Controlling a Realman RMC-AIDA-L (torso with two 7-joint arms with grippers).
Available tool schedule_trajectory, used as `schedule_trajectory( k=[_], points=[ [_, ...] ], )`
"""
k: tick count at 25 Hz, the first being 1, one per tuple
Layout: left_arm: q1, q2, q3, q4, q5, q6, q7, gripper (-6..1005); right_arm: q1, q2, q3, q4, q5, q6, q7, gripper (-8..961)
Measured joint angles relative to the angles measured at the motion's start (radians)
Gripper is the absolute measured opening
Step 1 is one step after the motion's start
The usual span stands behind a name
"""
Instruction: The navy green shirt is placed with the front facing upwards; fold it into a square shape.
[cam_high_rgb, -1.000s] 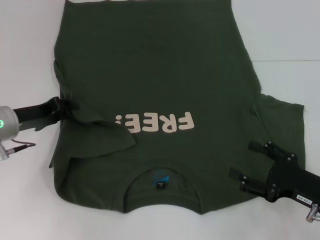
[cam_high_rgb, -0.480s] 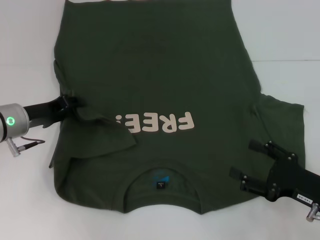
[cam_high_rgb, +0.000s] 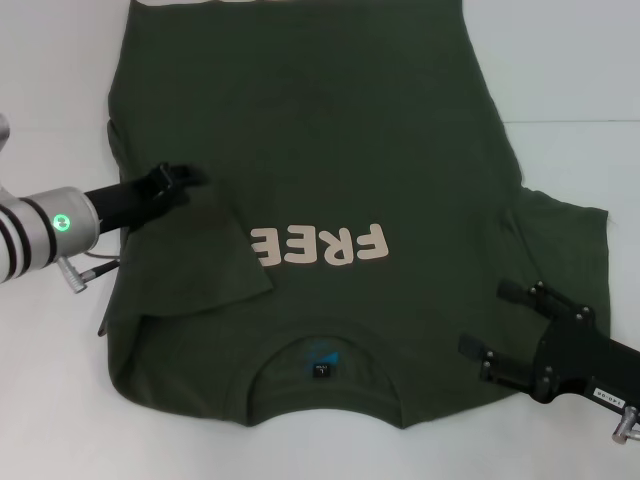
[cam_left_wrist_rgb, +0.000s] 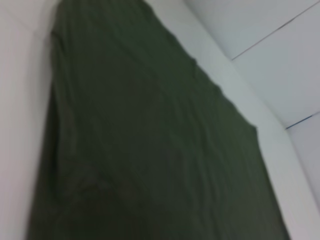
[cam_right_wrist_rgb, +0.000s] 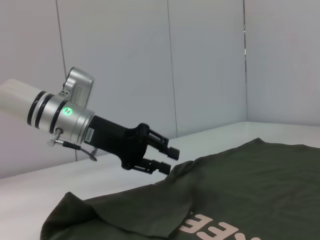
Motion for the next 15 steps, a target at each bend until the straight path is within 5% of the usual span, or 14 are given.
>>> schedule_trajectory(
  k=[7, 15],
  points=[
    [0.029, -0.006, -0.005, 0.0, -0.166, 0.024, 0.06, 437, -0.003, 0.0, 0.001, 0.001, 0.001, -0.005, 0.004, 927],
    [0.129, 0.047, -0.005, 0.029, -0.197, 0.273, 0.178, 470, 0.015, 0.0, 0.057, 0.005, 0.004, -0.015, 0.087, 927]
  ],
)
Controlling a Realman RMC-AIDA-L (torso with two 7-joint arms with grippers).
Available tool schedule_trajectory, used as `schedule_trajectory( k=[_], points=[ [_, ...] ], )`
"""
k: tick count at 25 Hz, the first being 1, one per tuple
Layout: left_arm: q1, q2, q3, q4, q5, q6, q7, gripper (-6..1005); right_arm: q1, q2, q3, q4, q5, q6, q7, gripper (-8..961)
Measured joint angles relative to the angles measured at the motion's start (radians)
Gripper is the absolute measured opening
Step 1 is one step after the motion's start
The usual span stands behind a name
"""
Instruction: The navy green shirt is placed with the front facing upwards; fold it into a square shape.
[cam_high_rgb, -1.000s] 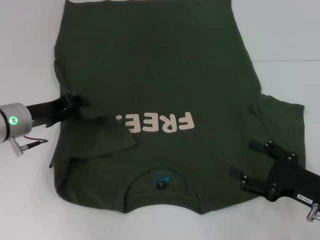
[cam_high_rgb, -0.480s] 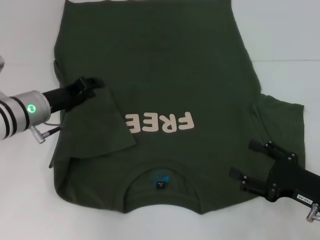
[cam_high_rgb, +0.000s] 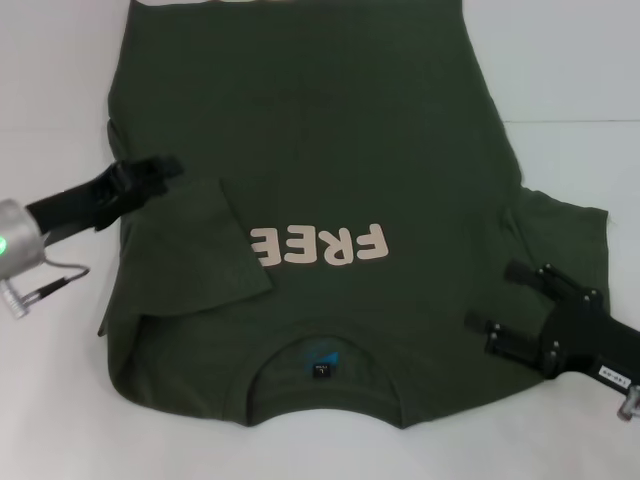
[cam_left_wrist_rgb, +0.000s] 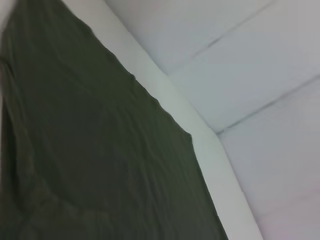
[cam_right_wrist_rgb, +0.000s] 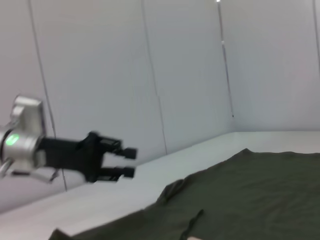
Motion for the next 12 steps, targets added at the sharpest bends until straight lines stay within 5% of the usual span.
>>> schedule_trajectory(
  k=[7, 12],
  points=[
    [0.093, -0.023, -0.09, 0.116, -0.009, 0.152, 0.125, 499, 0.031, -0.004, 0.006, -0.07, 0.022, -0.049, 0.229, 927],
    [0.118, -0.022, -0.175, 0.141, -0.017, 0.313, 0.276, 634, 0.057, -0.009, -0.022, -0.312, 0.018, -0.144, 0.683, 927]
  ],
)
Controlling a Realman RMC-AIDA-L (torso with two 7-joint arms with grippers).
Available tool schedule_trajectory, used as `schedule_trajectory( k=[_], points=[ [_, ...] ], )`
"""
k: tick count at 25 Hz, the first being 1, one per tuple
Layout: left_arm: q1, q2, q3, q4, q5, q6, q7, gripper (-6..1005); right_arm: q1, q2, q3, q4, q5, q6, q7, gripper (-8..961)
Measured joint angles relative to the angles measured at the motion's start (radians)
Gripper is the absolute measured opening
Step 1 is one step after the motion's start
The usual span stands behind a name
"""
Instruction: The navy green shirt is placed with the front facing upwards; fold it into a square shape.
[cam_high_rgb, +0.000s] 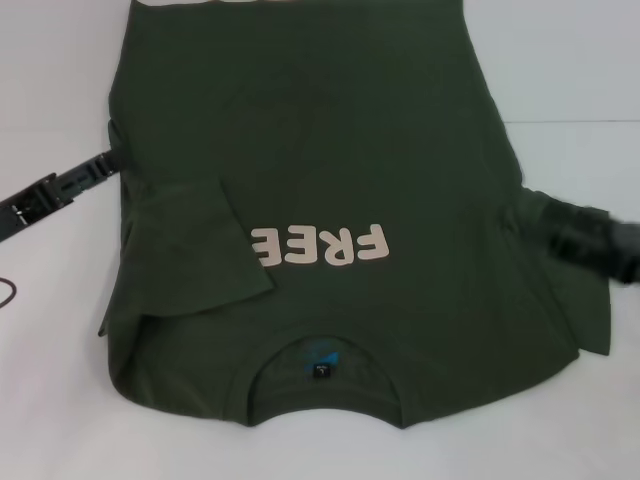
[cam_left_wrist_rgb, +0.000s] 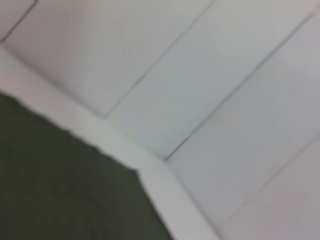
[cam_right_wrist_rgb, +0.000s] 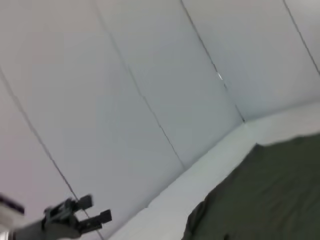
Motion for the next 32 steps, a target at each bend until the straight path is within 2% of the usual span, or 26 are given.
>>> schedule_trajectory(
  k=[2, 5, 7, 9, 10, 11, 14, 16, 19, 23, 32],
  points=[
    [0.001, 0.002, -0.021, 0.008, -0.001, 0.048, 0.013, 719, 0.011, -0.016, -0.037, -0.109, -0.001, -0.022, 0.207, 927],
    [-0.001, 0.006, -0.012, 0.027, 0.017, 0.101, 0.016, 929, 0.024, -0.053, -0.091, -0.205, -0.001, -0.04, 0.416, 927],
    [-0.003, 0.006, 0.007, 0.04, 0.036, 0.132, 0.028, 929, 0.034, -0.081, -0.131, -0.246, -0.002, -0.043, 0.547, 927],
    [-0.002, 0.001, 0.018, 0.043, 0.043, 0.171, 0.067, 930, 0.046, -0.12, -0.19, -0.266, -0.007, -0.035, 0.695, 927],
    [0.0, 0.001, 0.019, 0.043, 0.043, 0.188, 0.084, 930, 0.057, -0.153, -0.236, -0.272, -0.025, -0.021, 0.803, 927],
    [0.002, -0.001, 0.02, 0.043, 0.042, 0.229, 0.133, 930, 0.057, -0.153, -0.236, -0.272, -0.025, -0.021, 0.803, 927],
    [0.01, -0.003, 0.022, 0.046, 0.043, 0.305, 0.225, 930, 0.088, -0.192, -0.281, -0.276, -0.113, 0.019, 0.946, 927],
    [0.015, -0.005, 0.026, 0.047, 0.05, 0.345, 0.291, 930, 0.113, -0.21, -0.296, -0.276, -0.201, 0.053, 1.009, 927],
    [0.017, -0.006, 0.028, 0.043, 0.083, 0.378, 0.361, 930, 0.154, -0.222, -0.298, -0.271, -0.343, 0.1, 1.081, 927],
    [0.017, -0.007, 0.033, 0.042, 0.144, 0.416, 0.433, 930, 0.187, -0.229, -0.303, -0.269, -0.424, 0.14, 1.153, 927],
    [0.04, -0.018, 0.052, 0.048, 0.221, 0.455, 0.513, 929, 0.281, -0.222, -0.308, -0.261, -0.675, 0.171, 1.264, 926]
  ],
)
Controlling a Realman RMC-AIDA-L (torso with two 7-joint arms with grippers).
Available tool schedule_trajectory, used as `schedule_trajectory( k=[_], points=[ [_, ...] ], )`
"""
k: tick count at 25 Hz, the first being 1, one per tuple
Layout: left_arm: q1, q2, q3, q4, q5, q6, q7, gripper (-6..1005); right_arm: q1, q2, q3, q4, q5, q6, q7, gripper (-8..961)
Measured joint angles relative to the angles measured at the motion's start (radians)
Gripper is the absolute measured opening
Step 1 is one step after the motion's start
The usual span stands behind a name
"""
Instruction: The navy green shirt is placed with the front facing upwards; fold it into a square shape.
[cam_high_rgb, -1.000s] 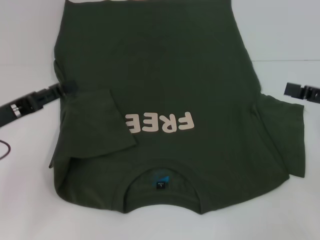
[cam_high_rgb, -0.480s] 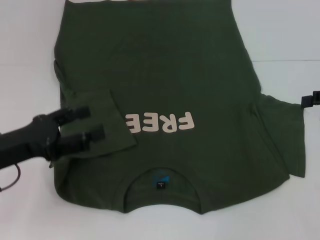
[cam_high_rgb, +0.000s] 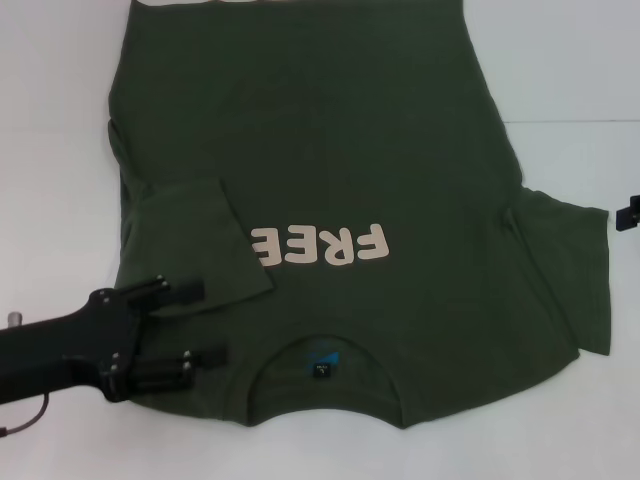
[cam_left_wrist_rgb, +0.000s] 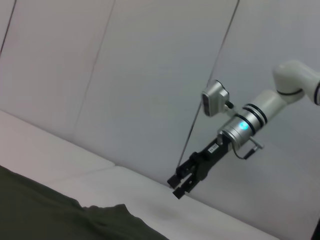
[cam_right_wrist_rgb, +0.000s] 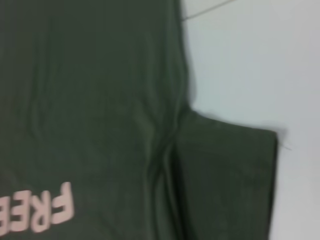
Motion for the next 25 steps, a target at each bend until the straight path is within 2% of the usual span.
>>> schedule_trajectory(
  k=[4, 13, 25],
  points=[
    [0.013, -0.007, -0.001, 0.0, 0.006, -0.001, 0.023, 929, 0.018, 0.011, -0.01, 0.048, -0.055, 0.053, 0.018, 926],
    [0.032, -0.02, 0.004, -0.007, 0.006, -0.005, 0.061, 929, 0.026, 0.017, -0.029, 0.186, -0.053, 0.2, 0.016, 926],
    [0.038, -0.024, 0.004, -0.007, 0.006, -0.005, 0.076, 928, 0.028, 0.044, -0.031, 0.207, -0.051, 0.254, 0.014, 927]
  ],
)
